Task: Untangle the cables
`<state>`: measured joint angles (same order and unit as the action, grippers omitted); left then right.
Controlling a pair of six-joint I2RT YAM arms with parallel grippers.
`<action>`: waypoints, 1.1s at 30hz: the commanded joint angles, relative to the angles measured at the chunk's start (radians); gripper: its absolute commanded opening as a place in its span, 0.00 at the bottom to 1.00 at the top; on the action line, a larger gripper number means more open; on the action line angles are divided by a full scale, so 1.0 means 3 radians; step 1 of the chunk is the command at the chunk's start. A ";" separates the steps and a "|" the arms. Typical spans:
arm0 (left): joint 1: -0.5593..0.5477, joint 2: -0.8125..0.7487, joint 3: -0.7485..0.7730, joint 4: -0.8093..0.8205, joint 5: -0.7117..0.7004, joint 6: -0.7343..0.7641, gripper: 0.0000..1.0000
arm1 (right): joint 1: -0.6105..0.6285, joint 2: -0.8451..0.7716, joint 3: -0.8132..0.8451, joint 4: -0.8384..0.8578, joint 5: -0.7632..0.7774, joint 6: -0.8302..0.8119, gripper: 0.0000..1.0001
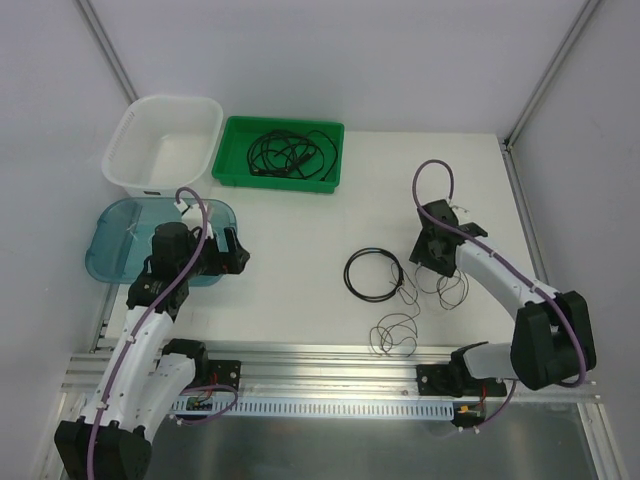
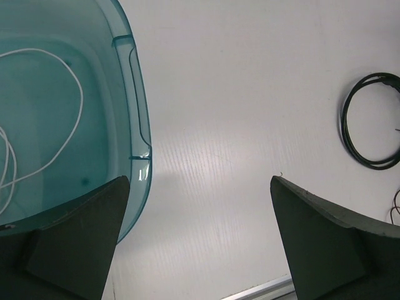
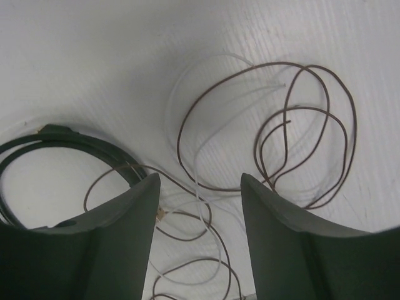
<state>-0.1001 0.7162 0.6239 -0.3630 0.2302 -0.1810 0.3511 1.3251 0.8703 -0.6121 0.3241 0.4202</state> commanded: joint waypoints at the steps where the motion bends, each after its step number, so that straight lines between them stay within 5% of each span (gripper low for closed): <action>1: -0.0070 -0.0061 -0.0034 0.0202 0.0102 0.0118 0.97 | -0.0046 0.0230 0.0008 0.0368 -0.0063 0.0235 0.57; 11: -0.0152 -0.0076 -0.0040 0.0213 0.0025 0.0189 0.97 | -0.0071 0.0625 -0.0058 0.0471 0.0142 0.0522 0.46; 25: -0.0203 -0.0086 -0.0050 0.0208 0.0000 0.0215 0.97 | -0.0066 0.0456 -0.0028 0.0287 0.0239 0.0450 0.01; 33: -0.0244 -0.0081 -0.0055 0.0208 0.0051 0.0230 0.97 | 0.0138 -0.0106 0.0453 -0.0321 0.0392 0.0185 0.01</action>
<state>-0.1585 0.7025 0.6125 -0.3267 0.2272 -0.1368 0.3557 1.3888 0.9047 -0.6106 0.3901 0.5190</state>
